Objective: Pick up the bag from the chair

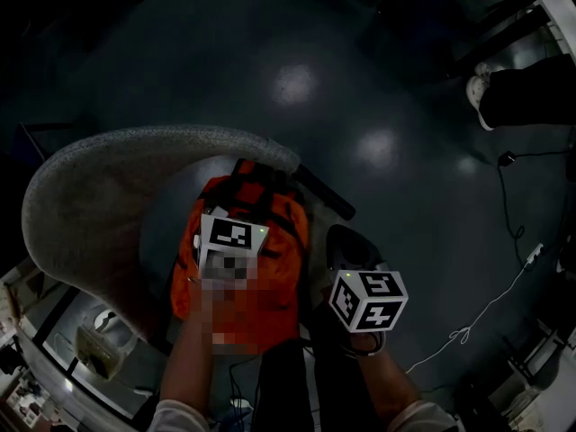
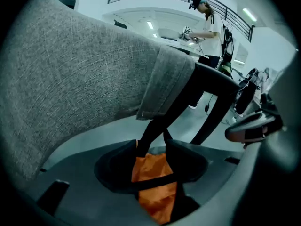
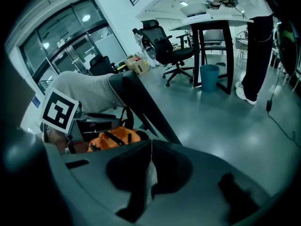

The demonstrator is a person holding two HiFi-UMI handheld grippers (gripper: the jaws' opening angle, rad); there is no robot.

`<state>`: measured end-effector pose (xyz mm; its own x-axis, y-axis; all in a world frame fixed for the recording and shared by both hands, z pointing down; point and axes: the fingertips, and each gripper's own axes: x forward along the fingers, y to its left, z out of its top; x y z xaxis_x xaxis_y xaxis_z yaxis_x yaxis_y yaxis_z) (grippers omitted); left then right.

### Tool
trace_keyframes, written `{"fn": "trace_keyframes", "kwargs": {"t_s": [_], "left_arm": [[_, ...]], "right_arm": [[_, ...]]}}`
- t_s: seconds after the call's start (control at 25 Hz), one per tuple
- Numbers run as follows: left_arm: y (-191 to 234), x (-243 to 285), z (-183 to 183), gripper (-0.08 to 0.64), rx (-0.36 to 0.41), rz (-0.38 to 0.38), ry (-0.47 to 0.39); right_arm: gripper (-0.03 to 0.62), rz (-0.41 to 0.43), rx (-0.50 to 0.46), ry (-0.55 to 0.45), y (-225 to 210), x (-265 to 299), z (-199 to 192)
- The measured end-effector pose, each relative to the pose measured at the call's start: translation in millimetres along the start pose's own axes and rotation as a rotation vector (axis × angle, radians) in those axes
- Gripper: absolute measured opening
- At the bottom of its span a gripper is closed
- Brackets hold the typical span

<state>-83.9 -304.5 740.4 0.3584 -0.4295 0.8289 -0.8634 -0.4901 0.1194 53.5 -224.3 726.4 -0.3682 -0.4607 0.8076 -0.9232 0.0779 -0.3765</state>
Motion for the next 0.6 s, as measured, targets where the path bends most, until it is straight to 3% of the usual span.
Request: {"fn": "trace_keyframes", "kwargs": {"t_s": [0.32,0.6], "left_arm": [[7,22,5,0.200,0.107,-0.021,0.052],[8,33,0,0.154,0.113,-0.020,0.079]], "right_arm": [[0.034,0.009,-0.011,0.025,-1,4,-5],[0.034,0.011,-0.004,0.033,-8,8,-8]]}}
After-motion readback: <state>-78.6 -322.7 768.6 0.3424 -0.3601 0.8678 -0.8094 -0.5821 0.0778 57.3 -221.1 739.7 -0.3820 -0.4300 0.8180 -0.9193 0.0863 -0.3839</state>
